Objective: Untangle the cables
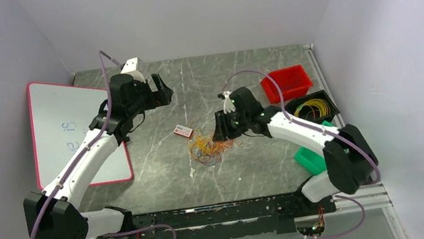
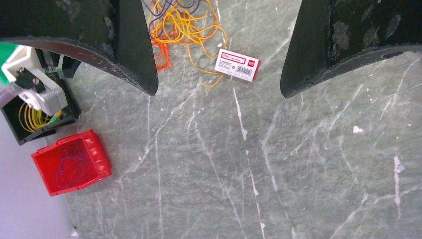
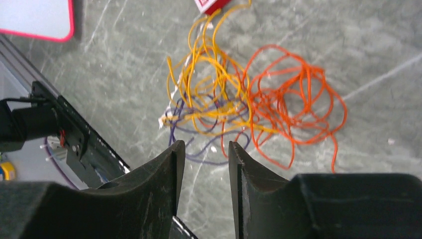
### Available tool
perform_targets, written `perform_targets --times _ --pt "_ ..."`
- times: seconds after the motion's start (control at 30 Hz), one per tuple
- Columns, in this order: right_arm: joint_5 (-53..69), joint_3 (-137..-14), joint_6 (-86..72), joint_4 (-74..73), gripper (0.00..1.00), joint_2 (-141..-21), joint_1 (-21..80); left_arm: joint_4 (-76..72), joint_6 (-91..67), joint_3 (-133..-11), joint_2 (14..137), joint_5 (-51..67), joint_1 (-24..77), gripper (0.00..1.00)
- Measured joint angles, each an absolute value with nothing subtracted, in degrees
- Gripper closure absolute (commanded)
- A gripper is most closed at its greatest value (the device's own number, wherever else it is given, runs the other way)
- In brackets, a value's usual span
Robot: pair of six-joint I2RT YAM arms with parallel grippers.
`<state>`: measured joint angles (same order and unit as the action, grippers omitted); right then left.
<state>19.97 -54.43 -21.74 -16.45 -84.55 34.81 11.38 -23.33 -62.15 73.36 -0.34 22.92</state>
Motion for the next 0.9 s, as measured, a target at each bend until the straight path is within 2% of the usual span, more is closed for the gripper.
perform_targets --times 0.3,0.73,0.8,0.9 --pt "21.7 -41.5 -23.8 -6.8 0.59 -73.6 36.3 8.7 -23.2 -62.1 73.6 4.2 22.9 0.05" --pt "21.5 -41.0 -26.5 0.0 0.59 -77.4 40.6 7.4 -23.4 -61.3 73.9 7.5 22.9 0.07" --pt "21.2 -41.0 -26.8 0.2 0.61 -78.2 40.9 7.4 -23.4 -61.3 73.9 7.7 22.9 0.07" --pt "20.7 -41.0 -27.1 0.8 0.7 -79.2 41.1 7.1 -23.4 -61.1 73.9 7.9 22.9 0.08"
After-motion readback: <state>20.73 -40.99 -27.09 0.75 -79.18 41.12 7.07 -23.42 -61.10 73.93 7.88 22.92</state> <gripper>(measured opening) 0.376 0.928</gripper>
